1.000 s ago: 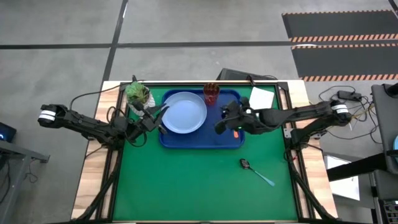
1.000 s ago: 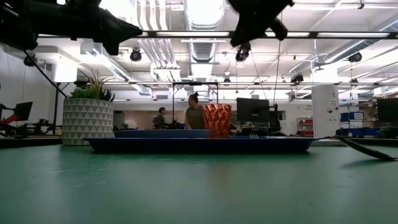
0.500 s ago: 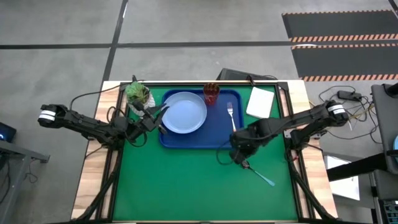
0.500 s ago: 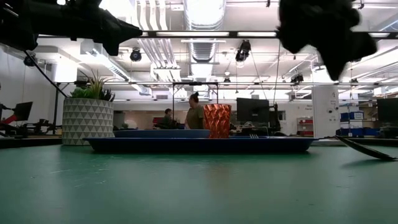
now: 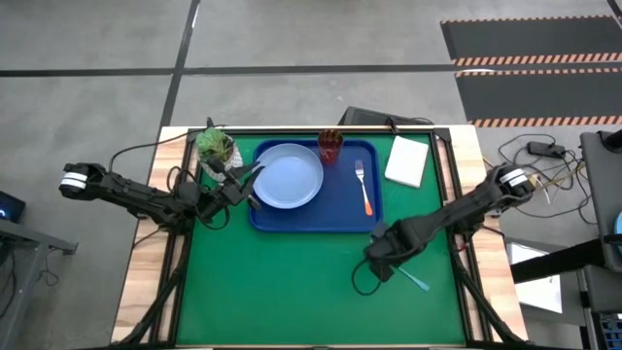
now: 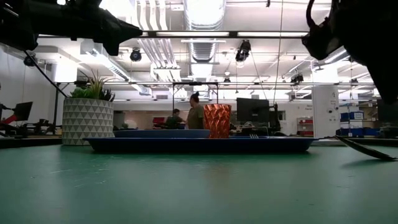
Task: Pick and place plate/cup/fork/spoon on tray
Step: Put the black spoon on the blue tray to the left of the orange fork
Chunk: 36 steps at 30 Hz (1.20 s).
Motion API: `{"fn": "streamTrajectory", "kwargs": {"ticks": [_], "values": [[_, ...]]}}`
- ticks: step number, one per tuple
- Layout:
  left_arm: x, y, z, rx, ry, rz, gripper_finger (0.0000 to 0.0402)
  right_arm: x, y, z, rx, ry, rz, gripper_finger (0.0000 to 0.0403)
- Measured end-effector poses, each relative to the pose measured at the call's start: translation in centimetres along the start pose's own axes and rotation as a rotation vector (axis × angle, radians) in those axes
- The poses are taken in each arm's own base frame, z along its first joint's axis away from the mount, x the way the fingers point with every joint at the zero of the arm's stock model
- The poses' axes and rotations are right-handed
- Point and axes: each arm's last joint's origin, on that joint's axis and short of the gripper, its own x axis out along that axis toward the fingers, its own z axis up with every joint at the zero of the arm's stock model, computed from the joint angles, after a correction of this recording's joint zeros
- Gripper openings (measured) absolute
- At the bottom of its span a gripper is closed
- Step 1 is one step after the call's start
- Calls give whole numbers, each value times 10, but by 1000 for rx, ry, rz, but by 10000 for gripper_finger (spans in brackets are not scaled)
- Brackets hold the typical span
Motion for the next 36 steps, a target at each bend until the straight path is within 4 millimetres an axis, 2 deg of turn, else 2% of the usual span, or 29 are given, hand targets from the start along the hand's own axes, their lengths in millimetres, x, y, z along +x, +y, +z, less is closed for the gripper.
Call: {"fn": "streamTrajectory", "kwargs": {"ticks": [6, 12, 16, 21, 26, 30, 36], "values": [[0, 0, 0, 0, 0, 0, 44, 4, 0, -1, 33, -10, -15, 50], [-1, 2, 1, 0, -7, 7, 44, 11, -2, 0, 39, -49, -25, 116], [-1, 3, 2, -5, -8, 8, 44, 15, -5, 0, 106, -44, -37, 160], [-1, 3, 2, -5, -9, 9, 44, 20, -3, -3, 30, -43, -48, 200], [-1, 3, 2, -4, -9, 8, 44, 32, 7, -20, -116, 1, -64, 202], [-1, 3, 2, -5, -9, 9, 44, 50, 18, -31, -179, -8, -71, 189], [-1, 3, 2, -6, -9, 8, 44, 78, 23, -34, -195, 27, -174, 142]]}}
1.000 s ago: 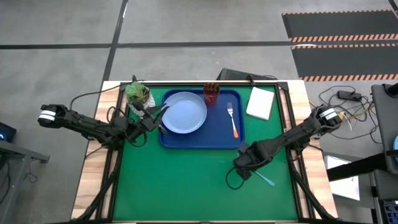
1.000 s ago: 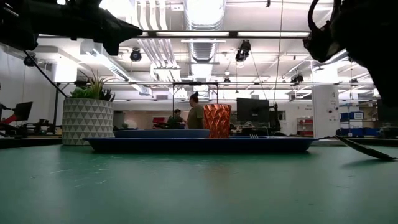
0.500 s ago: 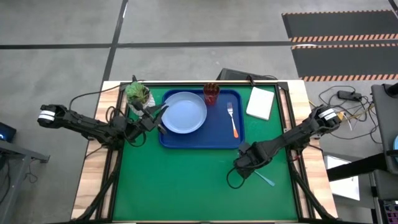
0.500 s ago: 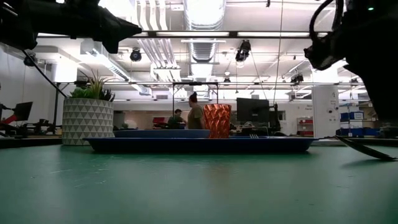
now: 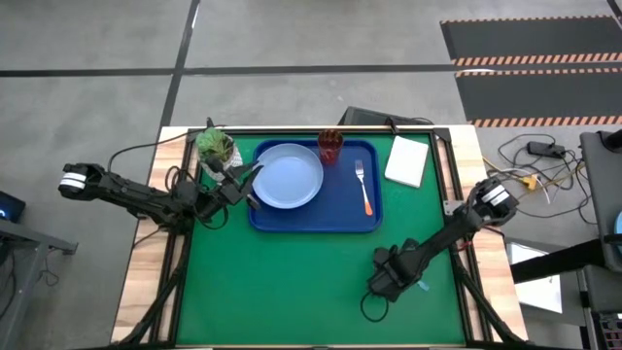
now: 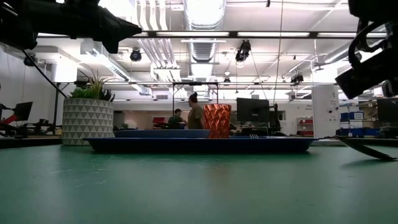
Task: Pick and place plate/cup/fork/spoon on tray
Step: Put the black spoon on the blue tray to the left of the orange fork
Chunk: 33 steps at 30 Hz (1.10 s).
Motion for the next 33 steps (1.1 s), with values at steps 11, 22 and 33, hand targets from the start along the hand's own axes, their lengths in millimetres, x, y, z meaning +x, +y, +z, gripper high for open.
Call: {"fn": "streamTrajectory", "kwargs": {"ticks": [11, 22, 33], "values": [[1, 1, 1, -2, -2, 2, 44, -7, 0, 1, 47, -30, 67, 13], [1, 0, 1, -2, -9, -3, 44, -76, -31, 12, 422, -286, 288, 10], [1, 1, 3, -7, -17, -5, 44, -122, -56, 87, 730, -403, 399, 12]]}}
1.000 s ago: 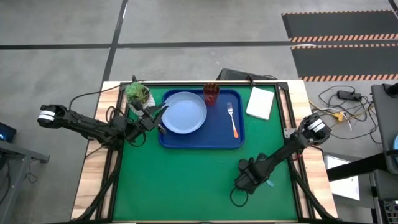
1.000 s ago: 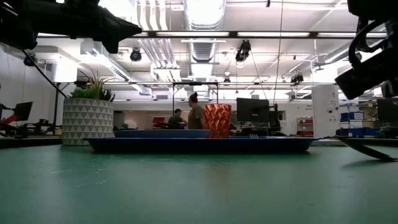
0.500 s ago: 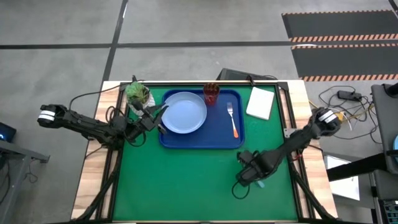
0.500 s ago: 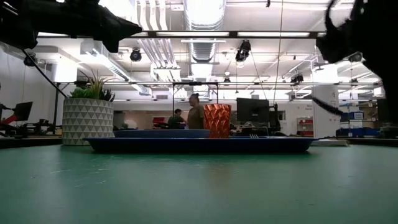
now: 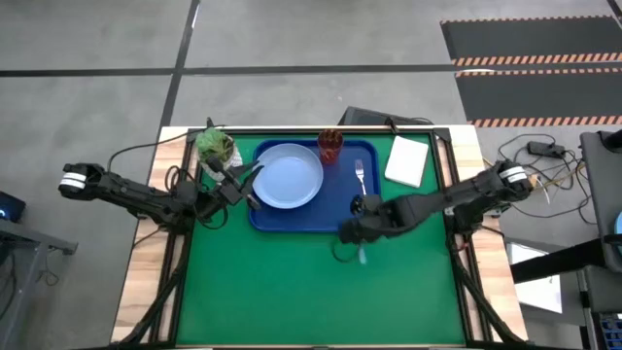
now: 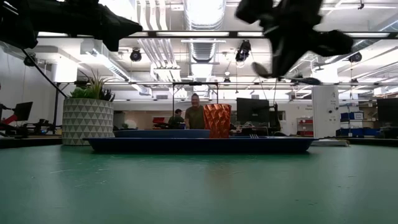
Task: Pick and place plate/cup/fork/spoon on tray
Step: Put the black spoon on the blue tray to the left of the orange fork
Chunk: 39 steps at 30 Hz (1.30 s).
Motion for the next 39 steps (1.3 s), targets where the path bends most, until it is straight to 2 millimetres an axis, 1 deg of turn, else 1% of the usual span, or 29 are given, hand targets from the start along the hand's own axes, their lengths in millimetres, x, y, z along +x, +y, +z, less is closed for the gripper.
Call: {"fn": "streamTrajectory", "kwargs": {"ticks": [4, 8, 12, 16, 19, 22, 28, 32, 37, 39], "values": [[0, 0, 0, 0, 0, 0, 44, 7, 14, 37, 29, 67, 6, 12], [0, 0, 0, 1, 0, 0, 44, 18, 20, 79, 49, 173, 28, 13], [0, 0, 1, 0, -2, 1, 44, 35, 14, 117, 92, 252, 28, 13], [1, 1, 2, -3, -3, 4, 44, 61, 4, 142, 136, 294, -16, 13], [1, 1, 2, -5, -5, 6, 44, 79, -2, 154, 147, 306, -51, 13], [2, 2, 3, -5, -5, 7, 44, 96, -7, 160, 148, 317, -83, 13], [2, 2, 4, -8, -7, 10, 44, 122, -12, 172, 164, 311, -88, 13], [2, 2, 4, -3, -8, 10, 44, 130, -9, 176, 160, 298, -63, 13], [2, 2, 4, 64, -6, 9, 44, 137, -1, 181, 143, 282, -44, 13], [2, 2, 4, 64, -6, 10, 44, 140, 3, 183, 138, 277, -37, 13]]}}
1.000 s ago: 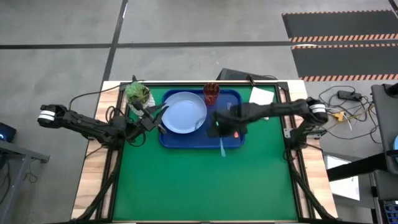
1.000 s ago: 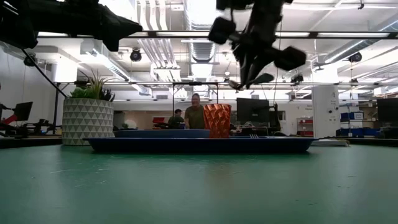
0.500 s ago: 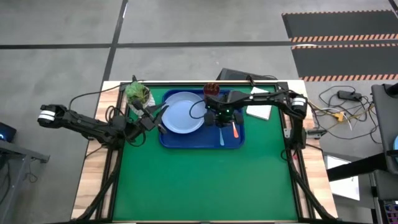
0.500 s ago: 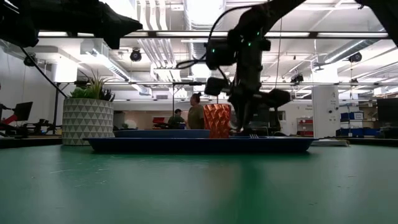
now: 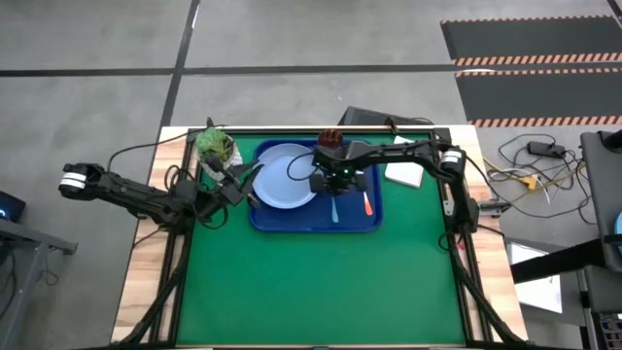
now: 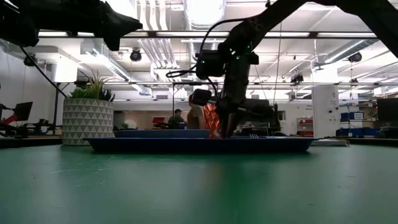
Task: Pick and place plate/cup/fork/spoon on tray
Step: Put the black spoon on the blue tray to the left of the orange fork
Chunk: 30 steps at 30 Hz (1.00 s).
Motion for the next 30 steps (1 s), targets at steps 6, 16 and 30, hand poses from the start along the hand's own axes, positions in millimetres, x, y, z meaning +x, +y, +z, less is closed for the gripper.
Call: {"fn": "streamTrajectory", "kwargs": {"ticks": [6, 16, 30], "values": [[0, 0, 0, 0, 0, 0, 44, 7, 2, 3, 0, 7, -16, 13], [0, 0, 0, 0, 1, 0, 44, 3, 2, 4, 2, -61, -42, 13], [0, 0, 0, 3, 1, 0, 44, 3, 1, 4, -9, -77, -50, 13]]}}
